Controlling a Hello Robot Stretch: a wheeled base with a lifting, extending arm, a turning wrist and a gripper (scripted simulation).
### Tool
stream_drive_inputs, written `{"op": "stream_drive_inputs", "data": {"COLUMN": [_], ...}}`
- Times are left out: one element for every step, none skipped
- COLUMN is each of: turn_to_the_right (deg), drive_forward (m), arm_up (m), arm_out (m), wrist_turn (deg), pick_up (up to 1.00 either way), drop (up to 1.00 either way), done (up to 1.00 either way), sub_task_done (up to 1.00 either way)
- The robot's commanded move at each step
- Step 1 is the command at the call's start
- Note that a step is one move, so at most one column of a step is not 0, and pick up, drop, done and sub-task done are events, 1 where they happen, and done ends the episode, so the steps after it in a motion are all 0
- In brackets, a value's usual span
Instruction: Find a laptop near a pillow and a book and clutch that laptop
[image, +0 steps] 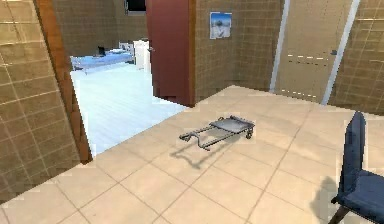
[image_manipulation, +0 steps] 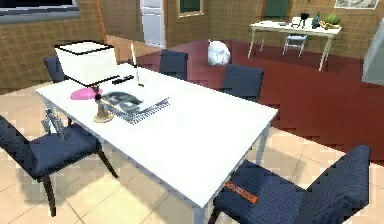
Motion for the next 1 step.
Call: {"op": "stream_drive_inputs", "data": {"turn_to_the_right": [9.0], "drive_forward": [0.0], "arm_up": [0.0], "arm_out": [0.0], "wrist_turn": [0.0], "pick_up": [0.0], "drop": [0.0], "done": [0.0], "sub_task_done": [0.0]}}
